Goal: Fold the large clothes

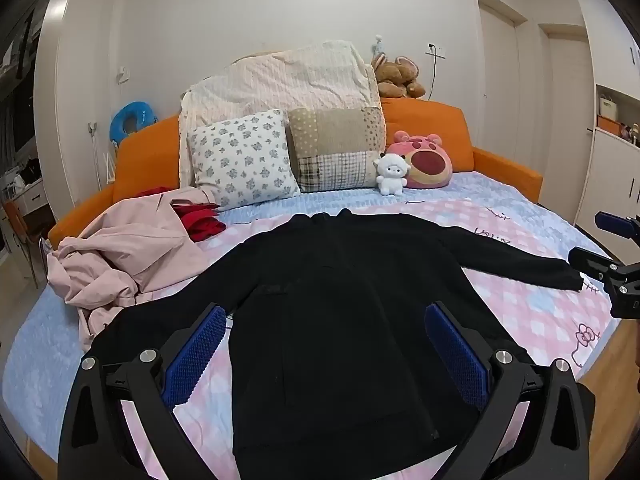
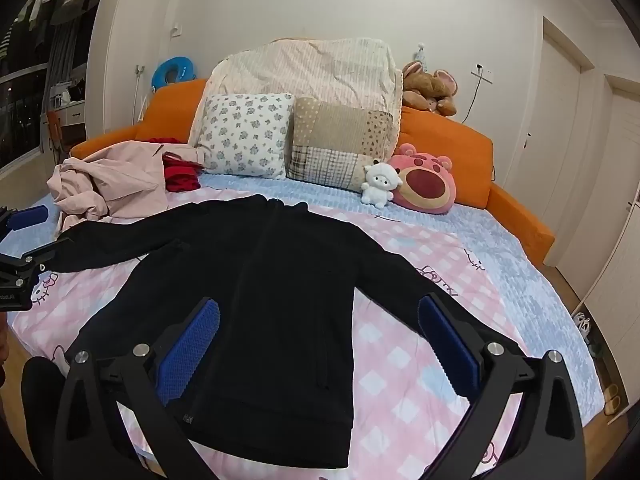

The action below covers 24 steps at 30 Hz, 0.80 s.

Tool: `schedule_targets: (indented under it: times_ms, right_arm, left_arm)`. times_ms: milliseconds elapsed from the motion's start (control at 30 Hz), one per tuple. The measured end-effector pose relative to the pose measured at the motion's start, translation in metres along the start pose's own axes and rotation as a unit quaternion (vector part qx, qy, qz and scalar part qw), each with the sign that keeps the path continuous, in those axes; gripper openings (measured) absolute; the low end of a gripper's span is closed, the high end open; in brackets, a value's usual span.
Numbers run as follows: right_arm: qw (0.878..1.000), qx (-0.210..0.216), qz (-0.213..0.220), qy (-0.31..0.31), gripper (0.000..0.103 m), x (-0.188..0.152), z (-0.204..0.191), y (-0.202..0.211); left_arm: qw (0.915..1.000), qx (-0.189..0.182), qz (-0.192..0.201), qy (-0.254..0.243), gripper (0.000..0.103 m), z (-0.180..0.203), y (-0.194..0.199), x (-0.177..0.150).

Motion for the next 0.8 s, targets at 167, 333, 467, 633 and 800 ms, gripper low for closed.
schedule_targets:
  times_ms: [167, 333, 467, 633, 800]
  right_arm:
    - [1.000, -0.002, 0.000, 0.005, 0.098, 0.0005, -0.0006, -0.0001]
    - [1.000, -0.005, 0.001, 0.009, 0.098, 0.0007, -0.0040, 0.0008]
    - [1.000, -0.006, 0.000, 0.010, 0.098, 0.0017, -0.0046, 0.0008]
    - [1.000, -0.005, 0.000, 0.013, 0.098, 0.0023, -0.0061, 0.0012]
    - [1.000, -0.004, -0.002, 0.017, 0.098, 0.0032, -0.0070, 0.0013]
  left_arm:
    - [1.0000, -0.004, 0.001, -0.001, 0.101, -0.0017, 0.0001, -0.0006]
    - [1.0000, 0.001, 0.002, -0.007, 0.101, 0.0004, 0.0053, 0.0003]
    - [1.0000, 0.002, 0.002, -0.007, 0.101, -0.0012, 0.0080, 0.0005]
    - [0.9999, 0.004, 0.002, -0.010, 0.101, 0.0011, 0.0041, 0.0001]
    - [0.9999, 0.004, 0.002, -0.011, 0.101, 0.0015, 0.0038, -0.0006]
Point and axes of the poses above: each gripper's, at about its wrist camera, not at the fingertips, and y roughly against the way its jaws point, z to its right, x to its top, the point moved 1 cm from there along -y, roughly the way its jaws point, and after that the axes turned 10 degrees about y, right-handed, at the moved point
